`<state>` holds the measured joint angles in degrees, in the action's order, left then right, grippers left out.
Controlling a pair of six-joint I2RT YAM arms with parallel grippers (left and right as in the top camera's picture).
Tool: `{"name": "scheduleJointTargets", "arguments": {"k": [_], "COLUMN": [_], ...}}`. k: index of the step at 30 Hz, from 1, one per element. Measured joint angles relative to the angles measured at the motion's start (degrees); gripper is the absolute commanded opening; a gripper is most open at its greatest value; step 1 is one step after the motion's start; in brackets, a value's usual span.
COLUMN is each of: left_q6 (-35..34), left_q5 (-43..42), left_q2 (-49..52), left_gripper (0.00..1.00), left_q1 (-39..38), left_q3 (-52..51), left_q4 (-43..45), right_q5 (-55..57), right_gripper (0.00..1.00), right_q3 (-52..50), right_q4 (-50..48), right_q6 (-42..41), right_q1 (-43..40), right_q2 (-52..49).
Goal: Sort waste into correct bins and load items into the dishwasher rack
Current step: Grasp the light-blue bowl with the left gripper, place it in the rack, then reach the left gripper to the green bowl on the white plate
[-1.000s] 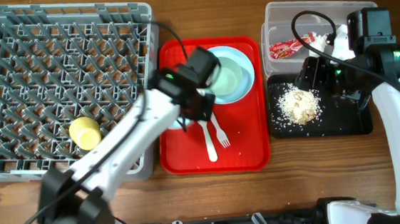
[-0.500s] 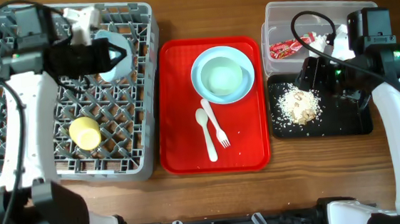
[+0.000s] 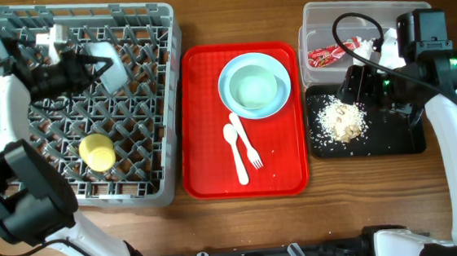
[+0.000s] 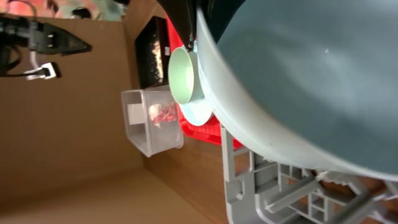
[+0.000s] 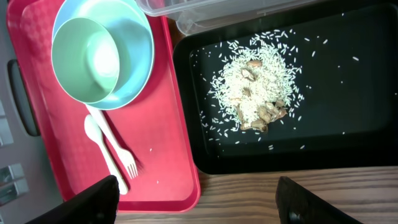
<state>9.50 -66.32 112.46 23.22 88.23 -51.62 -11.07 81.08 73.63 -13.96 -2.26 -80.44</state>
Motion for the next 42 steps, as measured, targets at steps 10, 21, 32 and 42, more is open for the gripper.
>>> {"name": "scheduleJointTargets", "arguments": {"k": [10, 21, 32, 42], "left_q6": [0.17, -0.76, -5.90, -7.08], "left_q5": [8.37, 15.54, 35.93, 54.25], "left_q2": [0.57, -13.75, -19.89, -10.84], "left_gripper": [0.68, 1.00, 1.00, 0.99], "left_q1": [8.85, 6.62, -26.64, -54.66], "left_q3": [0.04, 0.02, 0.02, 0.02], "left_q4": [-15.74, -21.42, -7.08, 11.45], "right_q5": [0.00, 0.00, 8.83, 16.57], "right_gripper": [0.81, 0.81, 0.88, 0.89], "right_q3": [0.00, 0.00, -0.07, -0.09], "right_q4": [0.11, 0.09, 3.13, 3.80], "right_q6": [0.00, 0.61, -6.45, -12.00], "right_q1": [0.00, 0.00, 0.00, 0.00], "right_q2": [0.00, 0.00, 0.00, 0.00]}}
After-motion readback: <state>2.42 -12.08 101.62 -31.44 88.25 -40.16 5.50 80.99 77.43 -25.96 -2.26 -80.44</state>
